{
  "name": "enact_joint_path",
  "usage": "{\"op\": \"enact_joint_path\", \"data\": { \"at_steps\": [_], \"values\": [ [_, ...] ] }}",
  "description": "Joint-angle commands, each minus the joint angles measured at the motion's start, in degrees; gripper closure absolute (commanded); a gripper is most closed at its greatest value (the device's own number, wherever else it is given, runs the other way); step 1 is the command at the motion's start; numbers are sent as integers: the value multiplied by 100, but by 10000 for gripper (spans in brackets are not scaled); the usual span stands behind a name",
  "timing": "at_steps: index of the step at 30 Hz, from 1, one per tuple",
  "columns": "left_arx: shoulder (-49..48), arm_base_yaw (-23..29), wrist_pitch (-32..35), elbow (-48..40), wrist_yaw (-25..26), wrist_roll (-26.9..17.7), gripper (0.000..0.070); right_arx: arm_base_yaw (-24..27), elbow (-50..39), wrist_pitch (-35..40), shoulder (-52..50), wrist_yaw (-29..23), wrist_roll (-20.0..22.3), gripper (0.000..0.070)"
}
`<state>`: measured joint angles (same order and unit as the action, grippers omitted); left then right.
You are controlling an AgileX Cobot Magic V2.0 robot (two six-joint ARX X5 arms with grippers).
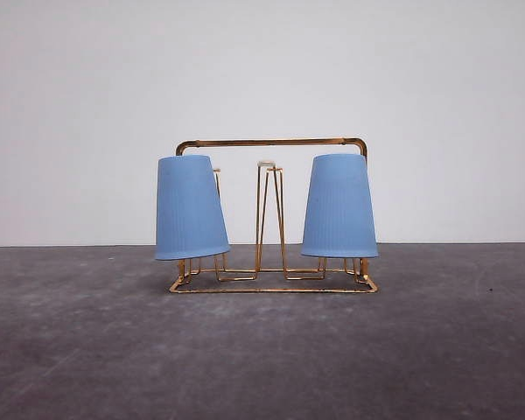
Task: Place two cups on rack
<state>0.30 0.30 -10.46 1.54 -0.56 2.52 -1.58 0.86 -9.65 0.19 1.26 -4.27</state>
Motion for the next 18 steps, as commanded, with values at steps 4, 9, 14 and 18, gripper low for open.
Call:
{"op": "enact_joint_path", "data": {
  "at_steps": [4, 9, 14, 18],
  "values": [
    [-2, 2, 11, -81, 9, -31, 700, -11, -17, 63, 2, -22, 24, 670],
    [-2, 2, 11, -81, 9, -31, 700, -11, -17, 63, 2, -22, 24, 670],
    [-2, 2, 11, -81, 9, -31, 700, -11, -17, 63, 2, -22, 24, 670],
    [-2, 2, 11, -81, 9, -31, 700, -11, -17, 63, 2, -22, 24, 670]
  ]
}}
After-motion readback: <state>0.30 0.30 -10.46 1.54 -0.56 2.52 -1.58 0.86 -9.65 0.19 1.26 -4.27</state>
